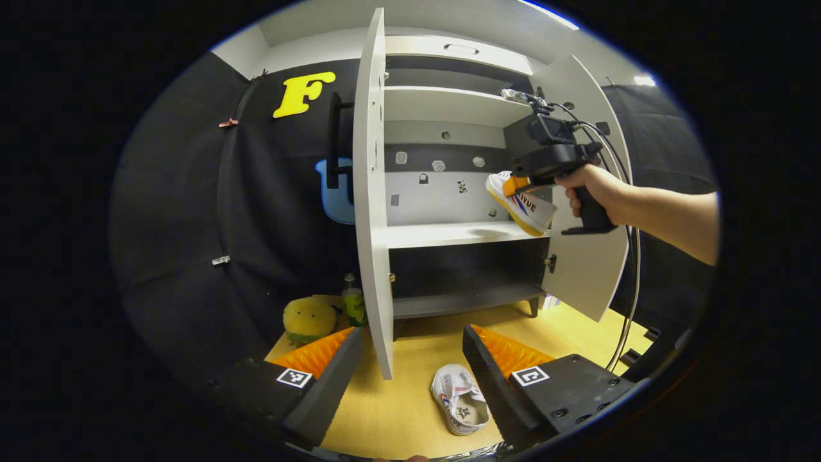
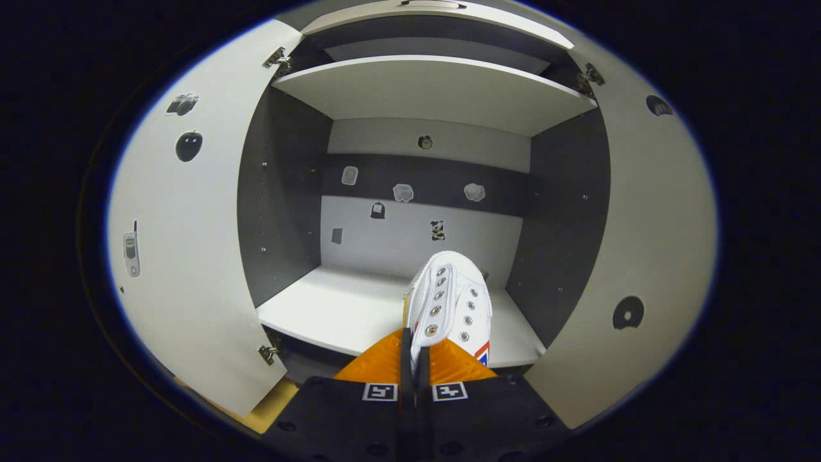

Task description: Grab one shoe with the right hand and put it into the shoe cabinet, grab the other shoe with the left hand and put it into the shoe cabinet; then close the right door with the right hand and the left door with the left hand.

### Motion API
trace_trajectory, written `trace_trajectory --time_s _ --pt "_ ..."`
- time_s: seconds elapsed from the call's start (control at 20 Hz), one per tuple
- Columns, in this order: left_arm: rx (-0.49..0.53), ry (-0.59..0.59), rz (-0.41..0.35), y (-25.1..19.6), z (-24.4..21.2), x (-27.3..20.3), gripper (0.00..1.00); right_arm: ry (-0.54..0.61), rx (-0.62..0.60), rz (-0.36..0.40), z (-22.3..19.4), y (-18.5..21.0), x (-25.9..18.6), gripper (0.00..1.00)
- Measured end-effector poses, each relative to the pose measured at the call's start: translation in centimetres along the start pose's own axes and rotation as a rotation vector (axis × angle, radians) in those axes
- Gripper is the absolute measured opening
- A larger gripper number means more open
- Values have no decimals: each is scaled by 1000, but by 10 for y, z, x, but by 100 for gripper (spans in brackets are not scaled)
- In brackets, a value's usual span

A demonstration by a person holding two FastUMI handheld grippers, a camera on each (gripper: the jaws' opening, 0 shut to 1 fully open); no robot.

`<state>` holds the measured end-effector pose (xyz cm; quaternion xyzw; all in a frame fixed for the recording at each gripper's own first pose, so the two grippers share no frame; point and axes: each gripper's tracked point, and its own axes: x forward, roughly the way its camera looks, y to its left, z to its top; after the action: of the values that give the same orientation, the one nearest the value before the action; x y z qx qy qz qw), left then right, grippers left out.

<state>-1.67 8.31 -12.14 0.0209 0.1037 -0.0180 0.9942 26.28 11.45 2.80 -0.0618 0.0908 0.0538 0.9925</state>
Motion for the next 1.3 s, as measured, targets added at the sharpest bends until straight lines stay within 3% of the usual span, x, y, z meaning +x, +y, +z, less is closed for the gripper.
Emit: trace_trajectory --time_s 0.25,0.65,1.0,1.3 --pt "-23 -16 43 0 17 12 97 12 -92 -5 14 -16 66 5" --pt "-5 5 104 -3 28 41 95 145 -199 6 -15 -33 172 5" --pt "7 -5 166 7 45 50 95 248 -210 36 -58 -15 207 5" --pt "11 -45 190 11 61 41 95 330 -113 19 -64 -14 199 6"
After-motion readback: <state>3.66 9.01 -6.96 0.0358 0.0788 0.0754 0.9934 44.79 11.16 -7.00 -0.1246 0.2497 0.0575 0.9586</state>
